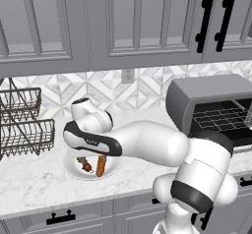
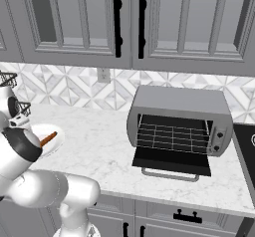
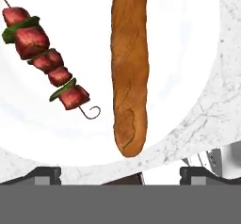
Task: Pick up the kebab skewer and baguette bread, and place them inside the toaster oven. Close the toaster oven door and start by setting the timer.
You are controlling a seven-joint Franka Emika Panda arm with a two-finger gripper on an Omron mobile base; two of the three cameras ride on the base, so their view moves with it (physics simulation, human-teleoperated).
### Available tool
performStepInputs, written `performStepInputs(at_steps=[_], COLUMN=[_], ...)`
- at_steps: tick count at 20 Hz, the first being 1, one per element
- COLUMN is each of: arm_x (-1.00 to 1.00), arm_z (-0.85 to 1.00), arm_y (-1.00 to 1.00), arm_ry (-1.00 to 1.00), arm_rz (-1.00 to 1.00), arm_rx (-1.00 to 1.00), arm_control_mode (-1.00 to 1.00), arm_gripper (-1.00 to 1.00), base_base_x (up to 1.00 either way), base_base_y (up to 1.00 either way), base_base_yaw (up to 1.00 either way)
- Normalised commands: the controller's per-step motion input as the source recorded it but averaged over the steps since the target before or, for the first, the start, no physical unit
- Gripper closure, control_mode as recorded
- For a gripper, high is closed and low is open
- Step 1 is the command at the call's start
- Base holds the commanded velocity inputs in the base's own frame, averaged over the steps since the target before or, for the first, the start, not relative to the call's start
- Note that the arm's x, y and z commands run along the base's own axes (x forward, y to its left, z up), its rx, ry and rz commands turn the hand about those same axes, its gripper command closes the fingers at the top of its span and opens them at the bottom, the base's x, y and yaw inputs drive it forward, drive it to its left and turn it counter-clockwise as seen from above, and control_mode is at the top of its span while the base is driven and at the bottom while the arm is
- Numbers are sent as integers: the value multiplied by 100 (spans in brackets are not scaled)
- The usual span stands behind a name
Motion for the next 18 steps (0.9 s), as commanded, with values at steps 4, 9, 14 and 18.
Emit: performStepInputs(at_steps=[4, 9, 14, 18], arm_x=[1, 1, 6, 31], arm_z=[0, -6, -19, -15], arm_y=[0, 0, 0, 7], arm_ry=[0, 0, -10, -7], arm_rz=[0, 20, 16, 4], arm_rx=[-12, -2, -4, -1], arm_control_mode=[-100, -100, -100, -100], arm_gripper=[-100, -100, -100, -100], base_base_x=[0, 0, 0, 0], base_base_y=[0, 0, 0, 0], base_base_yaw=[0, 0, 0, 0])
